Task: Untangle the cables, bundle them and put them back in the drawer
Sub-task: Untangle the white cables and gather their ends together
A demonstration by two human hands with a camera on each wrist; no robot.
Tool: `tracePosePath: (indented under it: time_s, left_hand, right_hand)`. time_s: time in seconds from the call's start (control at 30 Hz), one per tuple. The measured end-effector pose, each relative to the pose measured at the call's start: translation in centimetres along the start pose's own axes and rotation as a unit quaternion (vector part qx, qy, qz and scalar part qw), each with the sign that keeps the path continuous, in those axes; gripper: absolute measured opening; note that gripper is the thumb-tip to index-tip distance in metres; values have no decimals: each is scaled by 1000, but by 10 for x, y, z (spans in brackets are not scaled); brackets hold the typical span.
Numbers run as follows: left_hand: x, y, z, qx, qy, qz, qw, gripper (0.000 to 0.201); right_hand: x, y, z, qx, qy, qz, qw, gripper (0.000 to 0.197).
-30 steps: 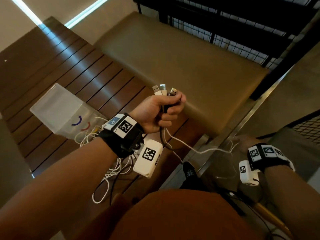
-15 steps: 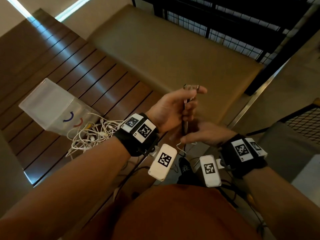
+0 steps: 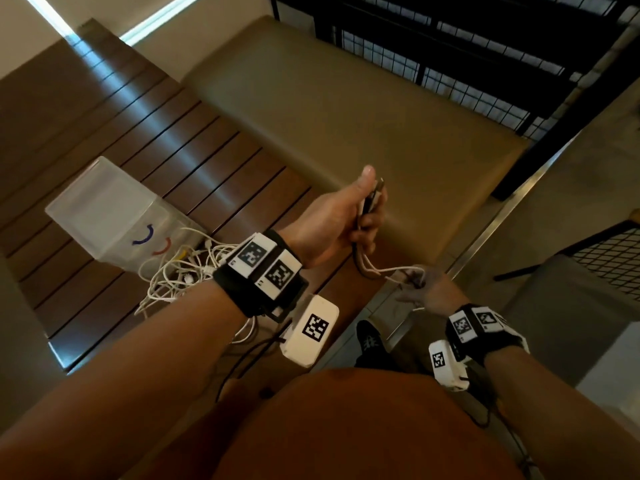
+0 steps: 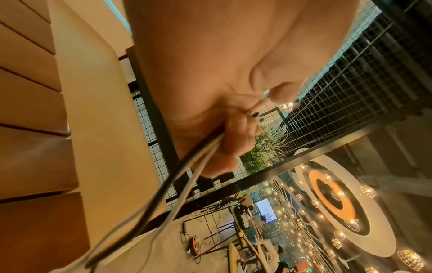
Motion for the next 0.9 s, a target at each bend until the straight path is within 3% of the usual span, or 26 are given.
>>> tracePosePath:
  time_s: [0.13, 0.23, 0.3, 0.47, 0.63, 0.77, 0.9]
  left_hand:
    - [-2, -1, 11, 7, 18, 16, 1000, 46]
    - [0, 1, 17, -5, 27, 13, 1000, 44]
    - [1, 4, 19, -1, 33, 11, 999, 44]
    - [6, 15, 24, -27, 77, -13, 997, 45]
    - [20, 23, 19, 0, 71, -29, 997, 50]
    - [27, 24, 12, 101, 42, 16, 994, 56]
    - [32, 35, 4, 102, 34, -16, 994, 58]
  right_hand:
    - [6, 14, 31, 56, 24, 66, 996, 50]
    - [29, 44, 74, 0, 67, -19, 998, 36]
    - [46, 53, 112, -68, 119, -58, 989, 25]
    - [72, 41, 190, -71, 292, -5, 954, 31]
    - [66, 24, 216, -74, 326, 21, 942, 33]
    - [62, 19, 228, -68, 326, 77, 940, 45]
    - [56, 15, 243, -45, 351, 48, 934, 39]
Point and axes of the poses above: each hand's wrist, its own x-axis away from the middle knuckle, its own y-axis out of the back of the hand, z = x × y, the point moved 3 cm from there along -x, towards the middle knuckle, and after that the axes turned 1 degree about x, right-handed, at the moved point
